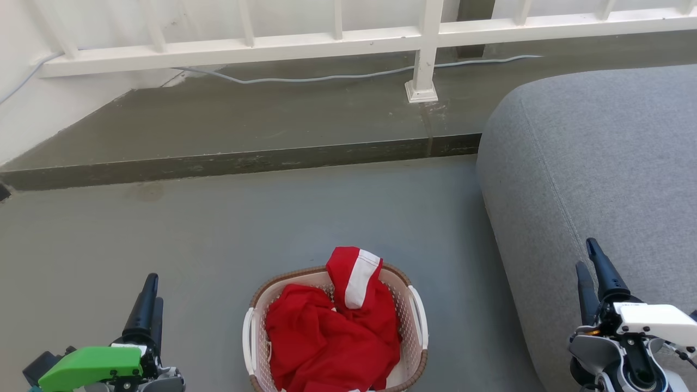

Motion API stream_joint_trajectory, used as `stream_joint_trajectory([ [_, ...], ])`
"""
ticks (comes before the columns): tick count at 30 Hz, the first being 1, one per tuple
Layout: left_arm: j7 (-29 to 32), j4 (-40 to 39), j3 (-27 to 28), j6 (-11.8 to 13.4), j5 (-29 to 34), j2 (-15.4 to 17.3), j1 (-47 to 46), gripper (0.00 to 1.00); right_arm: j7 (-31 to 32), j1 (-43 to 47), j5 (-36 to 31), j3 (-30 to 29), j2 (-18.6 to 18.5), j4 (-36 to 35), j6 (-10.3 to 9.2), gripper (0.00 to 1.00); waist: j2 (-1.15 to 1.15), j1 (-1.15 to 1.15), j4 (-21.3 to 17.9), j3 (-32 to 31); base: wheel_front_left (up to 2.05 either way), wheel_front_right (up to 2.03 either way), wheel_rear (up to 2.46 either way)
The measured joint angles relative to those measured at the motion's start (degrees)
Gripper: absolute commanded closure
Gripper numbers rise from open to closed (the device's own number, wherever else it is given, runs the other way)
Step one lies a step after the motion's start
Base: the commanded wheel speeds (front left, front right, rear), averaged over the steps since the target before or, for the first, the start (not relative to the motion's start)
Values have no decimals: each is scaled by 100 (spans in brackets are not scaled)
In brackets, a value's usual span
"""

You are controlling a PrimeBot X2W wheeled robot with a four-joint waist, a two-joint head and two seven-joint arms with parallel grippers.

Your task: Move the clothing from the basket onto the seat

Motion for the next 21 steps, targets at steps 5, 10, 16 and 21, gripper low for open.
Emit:
stream_joint_trajectory([
  [5, -81, -94, -18, 0, 349, 1, 1, 0, -93, -3, -364, 77, -1, -76, -1, 0, 0, 0, 0, 3, 0, 0, 0],
  [10, -187, -225, -45, 5, 746, 20, 4, 0, -188, -12, -844, 100, -18, -199, -45, 0, 0, 0, -2, 8, 0, 0, 0],
  [16, -304, -423, -69, 85, 1372, 59, 9, 0, -301, -60, -1496, 214, -51, -339, -99, 0, 0, 0, -3, 16, 0, 0, 0],
  [21, -417, -611, -199, 147, 2106, 157, 11, 0, -413, -73, -2139, 380, -66, -443, -169, 0, 0, 0, -2, 25, 0, 0, 0],
])
